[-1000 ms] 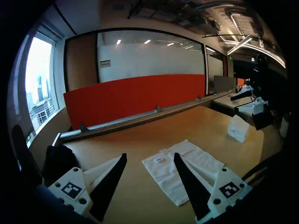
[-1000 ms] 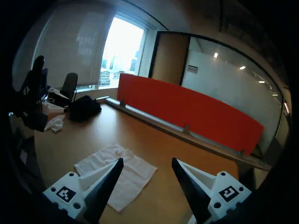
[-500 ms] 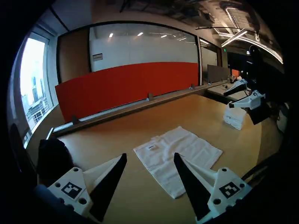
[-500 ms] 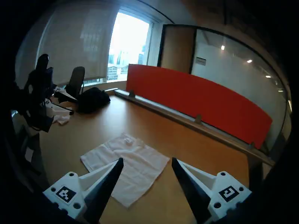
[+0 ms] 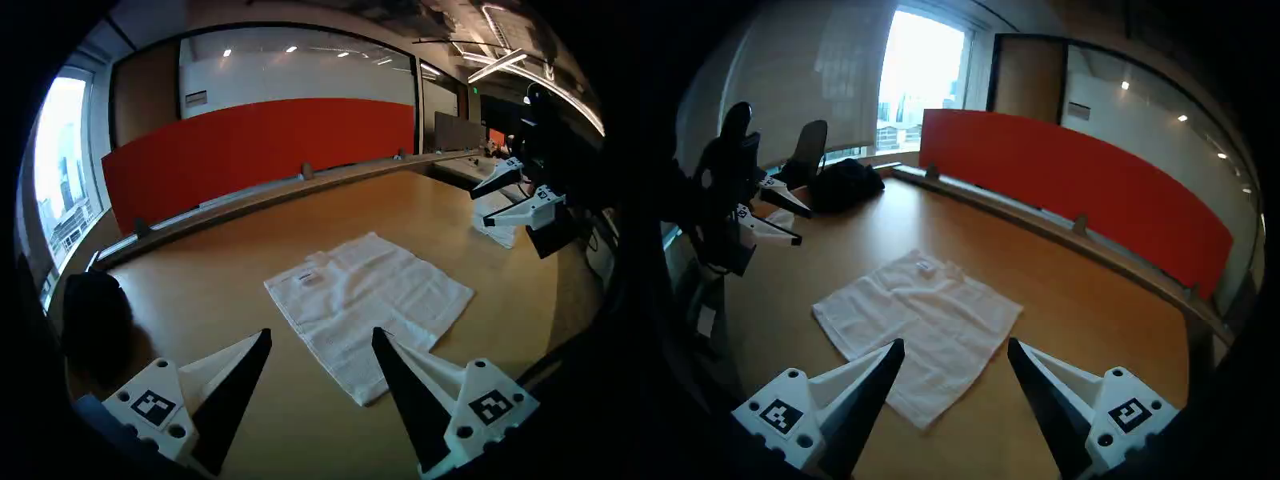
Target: Fold towel
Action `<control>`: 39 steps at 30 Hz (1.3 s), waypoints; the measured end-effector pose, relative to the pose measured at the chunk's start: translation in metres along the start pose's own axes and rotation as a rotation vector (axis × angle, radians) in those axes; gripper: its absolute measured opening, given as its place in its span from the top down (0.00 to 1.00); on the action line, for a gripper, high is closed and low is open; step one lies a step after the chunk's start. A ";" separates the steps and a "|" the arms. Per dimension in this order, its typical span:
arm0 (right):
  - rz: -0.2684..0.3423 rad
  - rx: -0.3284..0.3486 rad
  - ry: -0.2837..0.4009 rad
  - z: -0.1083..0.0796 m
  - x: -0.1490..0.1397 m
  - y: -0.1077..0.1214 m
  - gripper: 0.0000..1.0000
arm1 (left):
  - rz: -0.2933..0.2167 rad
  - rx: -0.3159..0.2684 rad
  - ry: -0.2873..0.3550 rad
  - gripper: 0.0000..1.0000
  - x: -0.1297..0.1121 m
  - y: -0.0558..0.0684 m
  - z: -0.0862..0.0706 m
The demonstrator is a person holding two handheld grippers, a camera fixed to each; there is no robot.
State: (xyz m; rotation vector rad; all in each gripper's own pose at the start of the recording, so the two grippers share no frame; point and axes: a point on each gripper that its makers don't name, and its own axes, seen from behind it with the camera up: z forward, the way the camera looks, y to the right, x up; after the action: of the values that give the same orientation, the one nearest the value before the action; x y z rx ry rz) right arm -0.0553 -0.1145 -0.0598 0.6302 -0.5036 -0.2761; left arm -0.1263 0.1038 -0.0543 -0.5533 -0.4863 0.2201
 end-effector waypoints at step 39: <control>0.009 0.086 -0.266 0.050 -0.136 -0.035 0.04 | 0.060 -0.128 -0.277 0.07 -0.118 0.043 0.056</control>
State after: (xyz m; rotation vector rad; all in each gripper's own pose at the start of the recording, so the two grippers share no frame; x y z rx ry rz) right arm -0.1993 -0.1128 -0.0962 0.6779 -0.7766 -0.3332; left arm -0.2594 0.1265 -0.0817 -0.6664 -0.7567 0.3269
